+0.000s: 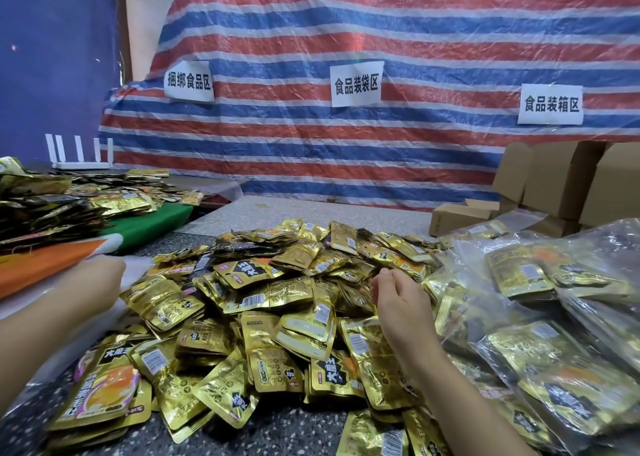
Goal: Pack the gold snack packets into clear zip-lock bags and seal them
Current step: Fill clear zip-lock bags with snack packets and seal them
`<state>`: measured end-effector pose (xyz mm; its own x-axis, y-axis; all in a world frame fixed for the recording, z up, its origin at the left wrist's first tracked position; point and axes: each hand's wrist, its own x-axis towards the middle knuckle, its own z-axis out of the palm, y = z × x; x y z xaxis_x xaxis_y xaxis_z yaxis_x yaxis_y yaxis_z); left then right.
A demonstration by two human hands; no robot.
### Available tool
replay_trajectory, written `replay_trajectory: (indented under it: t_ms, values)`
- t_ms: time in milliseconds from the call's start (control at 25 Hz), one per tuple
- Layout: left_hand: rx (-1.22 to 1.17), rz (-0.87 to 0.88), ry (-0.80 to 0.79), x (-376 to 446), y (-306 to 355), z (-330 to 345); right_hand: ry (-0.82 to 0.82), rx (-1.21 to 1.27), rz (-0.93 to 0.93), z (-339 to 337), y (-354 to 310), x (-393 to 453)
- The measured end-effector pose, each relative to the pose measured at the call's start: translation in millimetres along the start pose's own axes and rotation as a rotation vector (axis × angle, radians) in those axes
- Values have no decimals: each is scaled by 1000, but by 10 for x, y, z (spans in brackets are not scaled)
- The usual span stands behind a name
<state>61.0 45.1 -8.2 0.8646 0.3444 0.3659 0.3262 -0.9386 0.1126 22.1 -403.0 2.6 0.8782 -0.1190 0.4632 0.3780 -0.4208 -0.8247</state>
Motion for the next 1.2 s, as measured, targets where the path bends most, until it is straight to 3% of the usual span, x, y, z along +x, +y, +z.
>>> replay_trajectory:
  t_ms: [80,200,360,680,840,1000,1200]
  values:
    - [0,-105,-21,-42,94,-106,3,6,4,-2,-1,5]
    - [155,-81,20,-62,216,-280,9,0,-2,1,4,13]
    - [93,-49,154,-145,610,-536,18,-7,-10,6,11,16]
    - [-364,502,540,-656,1829,-873,14,16,46,1,29,38]
    - [-594,796,644,-1170,2441,-871,-5,445,312,-72,-44,102]
    - [-668,884,513,-1588,2767,-674,1,744,493,-242,-119,181]
    - [-587,940,350,-1694,2706,-509,-102,618,597,-335,-118,157]
